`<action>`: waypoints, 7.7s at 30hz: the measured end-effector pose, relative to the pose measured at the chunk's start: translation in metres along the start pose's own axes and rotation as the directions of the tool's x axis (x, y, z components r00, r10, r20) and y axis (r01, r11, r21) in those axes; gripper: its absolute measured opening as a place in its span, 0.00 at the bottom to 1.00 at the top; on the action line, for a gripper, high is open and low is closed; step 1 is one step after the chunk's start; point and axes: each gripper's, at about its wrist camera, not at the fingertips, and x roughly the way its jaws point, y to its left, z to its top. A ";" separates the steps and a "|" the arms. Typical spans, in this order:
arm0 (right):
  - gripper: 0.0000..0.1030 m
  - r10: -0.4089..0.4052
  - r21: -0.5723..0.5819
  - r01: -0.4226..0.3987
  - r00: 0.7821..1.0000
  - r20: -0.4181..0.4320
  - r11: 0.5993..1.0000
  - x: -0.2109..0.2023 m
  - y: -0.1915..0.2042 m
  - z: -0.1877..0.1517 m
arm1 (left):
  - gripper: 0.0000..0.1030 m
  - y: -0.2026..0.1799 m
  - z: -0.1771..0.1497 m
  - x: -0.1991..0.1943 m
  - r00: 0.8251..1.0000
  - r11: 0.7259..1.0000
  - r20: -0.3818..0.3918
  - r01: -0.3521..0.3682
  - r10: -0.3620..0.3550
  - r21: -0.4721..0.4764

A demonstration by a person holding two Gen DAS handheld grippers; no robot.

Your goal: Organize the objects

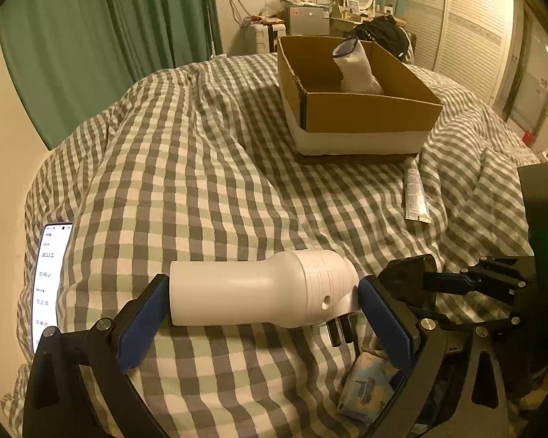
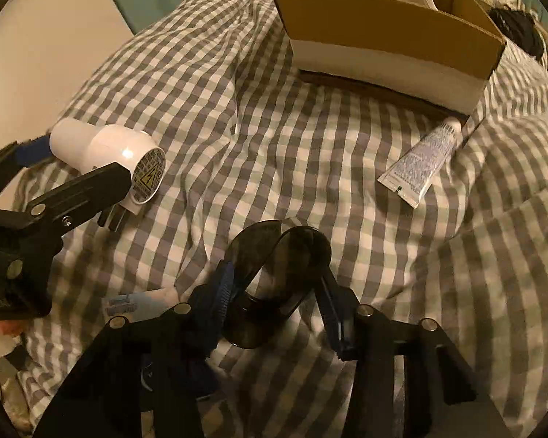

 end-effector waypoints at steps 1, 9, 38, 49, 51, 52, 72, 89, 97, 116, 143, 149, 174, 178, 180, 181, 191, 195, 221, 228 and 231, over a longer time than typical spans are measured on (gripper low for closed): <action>0.43 -0.007 -0.006 0.007 1.000 0.009 1.000 -0.002 0.001 -0.001 | 0.99 0.000 0.000 -0.002 1.000 1.000 0.001 0.002 -0.002 0.000; 0.42 -0.087 -0.028 0.092 0.986 0.142 0.995 -0.048 0.006 0.002 | 0.70 -0.003 0.011 -0.029 0.999 1.000 0.051 -0.005 0.005 -0.007; 0.42 -0.157 0.039 0.152 0.959 0.234 0.988 -0.068 -0.056 0.013 | 0.54 -0.077 0.015 0.100 0.960 0.988 -0.235 0.147 -0.151 -0.036; 0.42 -0.153 0.022 0.153 0.948 0.279 0.988 -0.088 -0.047 0.007 | 0.45 -0.070 0.021 0.054 0.975 0.987 -0.153 0.151 -0.159 -0.063; 0.42 -0.161 0.025 0.161 0.941 0.299 0.987 -0.101 -0.044 0.006 | 0.45 -0.068 0.030 0.034 0.981 0.987 -0.108 0.153 -0.158 -0.057; 0.42 -0.168 0.025 0.169 0.936 0.310 0.985 -0.107 -0.042 0.006 | 0.45 -0.066 0.035 0.026 0.983 0.987 -0.089 0.153 -0.158 -0.053; 0.41 -0.213 -0.013 0.254 0.838 0.502 0.967 -0.168 -0.063 0.179 | 0.45 -0.055 0.230 0.015 0.978 0.997 0.197 0.069 -0.075 0.037; 0.41 -0.188 -0.030 0.210 0.923 0.337 0.977 -0.045 -0.138 0.228 | 0.45 -0.078 0.237 0.157 0.997 0.992 0.036 0.064 -0.068 0.112; 0.52 -0.198 0.036 0.199 0.907 0.372 0.979 -0.064 -0.142 0.219 | 0.74 -0.076 0.229 0.125 0.995 0.992 0.062 0.074 -0.081 0.100; 0.71 -0.234 0.043 0.260 0.769 0.595 0.965 -0.299 -0.045 0.155 | 0.95 -0.049 0.206 -0.123 0.949 0.997 0.313 -0.052 0.030 0.063; 0.73 -0.262 -0.001 0.281 0.898 0.354 0.960 -0.169 -0.007 -0.027 | 0.96 -0.060 -0.030 -0.035 0.994 0.993 0.000 -0.111 0.111 0.033; 0.73 -0.264 0.023 0.269 0.921 0.286 0.963 -0.141 -0.018 -0.041 | 0.96 -0.077 -0.068 -0.018 0.995 0.996 -0.093 -0.021 0.030 0.092; 0.73 -0.288 0.158 0.252 0.919 0.271 0.955 -0.097 -0.050 0.008 | 0.80 -0.044 0.036 0.003 0.998 1.000 0.061 -0.011 0.009 0.029; 0.73 -0.297 0.174 0.264 0.933 0.204 0.949 -0.062 -0.060 0.041 | 0.80 -0.035 0.071 0.034 0.997 0.999 0.071 -0.040 0.040 0.003; 0.73 -0.283 0.193 0.250 0.944 0.168 0.949 -0.041 -0.069 0.054 | 0.80 -0.027 0.082 0.047 0.996 0.998 0.072 -0.060 0.061 -0.024; 0.73 -0.281 0.212 0.248 0.949 0.142 0.945 -0.026 -0.075 0.062 | 0.80 -0.023 0.084 0.053 0.995 0.997 0.071 -0.065 0.067 -0.032; 0.56 -0.323 0.174 0.310 0.945 0.048 0.934 0.045 -0.086 0.080 | 0.80 -0.018 0.075 0.085 0.998 0.999 0.027 -0.048 0.049 -0.023; 0.34 -0.290 0.170 0.279 0.956 0.043 0.945 0.049 -0.086 0.078 | 0.80 -0.020 0.068 0.080 0.999 0.999 0.021 -0.048 0.048 -0.022; 0.19 -0.243 0.070 0.236 0.873 0.422 0.969 -0.165 0.015 0.045 | 0.80 -0.029 0.084 -0.082 0.973 0.999 0.230 0.020 -0.011 -0.034; 0.19 -0.223 0.028 0.243 0.830 0.512 0.970 -0.210 0.018 0.078 | 0.80 -0.034 0.129 -0.097 0.953 0.999 0.300 0.046 -0.037 -0.023; 0.19 -0.199 0.020 0.224 0.815 0.544 0.974 -0.224 0.012 0.097 | 0.80 -0.034 0.154 -0.098 0.944 0.997 0.324 0.070 -0.057 -0.029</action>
